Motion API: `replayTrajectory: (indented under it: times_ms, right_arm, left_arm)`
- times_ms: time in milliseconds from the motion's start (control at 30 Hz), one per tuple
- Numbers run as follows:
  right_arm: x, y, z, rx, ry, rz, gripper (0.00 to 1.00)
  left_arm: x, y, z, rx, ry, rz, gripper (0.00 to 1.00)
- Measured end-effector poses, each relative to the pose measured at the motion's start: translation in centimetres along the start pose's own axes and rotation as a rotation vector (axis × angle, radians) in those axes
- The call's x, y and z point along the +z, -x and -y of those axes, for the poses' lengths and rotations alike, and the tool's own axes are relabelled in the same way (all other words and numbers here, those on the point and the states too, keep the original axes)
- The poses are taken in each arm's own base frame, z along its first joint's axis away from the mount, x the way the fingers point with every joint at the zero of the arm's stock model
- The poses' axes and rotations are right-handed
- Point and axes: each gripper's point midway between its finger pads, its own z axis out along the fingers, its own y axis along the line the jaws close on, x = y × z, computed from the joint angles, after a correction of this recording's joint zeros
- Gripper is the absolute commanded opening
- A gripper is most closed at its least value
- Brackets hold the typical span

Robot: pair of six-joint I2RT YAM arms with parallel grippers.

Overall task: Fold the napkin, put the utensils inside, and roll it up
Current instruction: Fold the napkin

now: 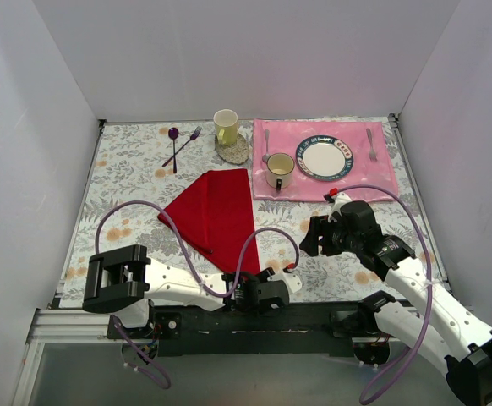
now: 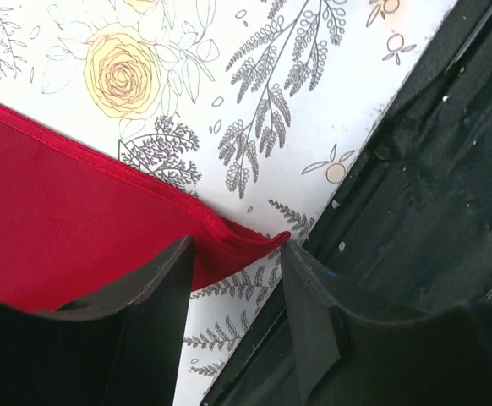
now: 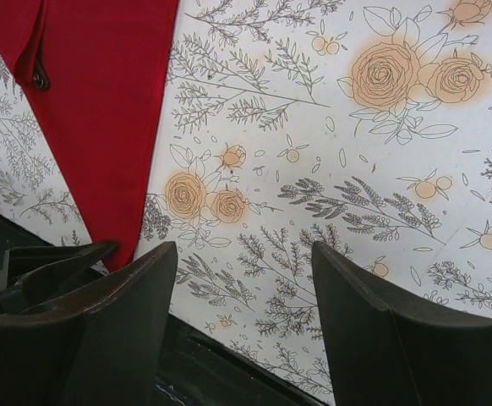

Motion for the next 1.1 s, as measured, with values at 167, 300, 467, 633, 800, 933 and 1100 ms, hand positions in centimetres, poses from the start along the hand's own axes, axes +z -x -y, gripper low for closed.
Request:
replayTrajectory:
  times_ms: [167,300,467,633,800,933,1100]
  right_arm:
    - [0.0,-0.1,-0.1,0.001,0.008,-0.003,0.73]
    - [0.2,-0.5,0.0,0.003,0.010,-0.014,0.73]
    - [0.5,-0.8,-0.1,0.007,0.016,-0.032,0.73]
    - [1.0,-0.9,-0.2,0.009,0.027,-0.049,0.73]
    - [1.7,-1.1,-0.4,0.013,0.044,-0.068,0.73]
    - [2.0,-1.0,-0.7,0.014,0.061,-0.075,0.73]
    - [2.3,-1.1,-1.0,0.015,0.078,-0.085,0.73]
  left_arm:
    - [0.5,0.5,-0.1,-0.013,0.024,0.015,0.22]
    - [0.7,0.6,-0.8,-0.042,0.070,0.021,0.03]
    - [0.3,1.3,-3.2,-0.168,0.122,0.038,0.00]
    - [-3.2,5.8,-11.1,-0.543,0.108,0.197,0.00]
    - [-8.2,9.0,-18.9,-0.835,0.085,0.426,0.00]
    - [-8.6,8.8,-21.6,-0.943,0.064,0.453,0.00]
    - [-7.9,6.8,-24.5,-1.080,0.076,0.424,0.00]
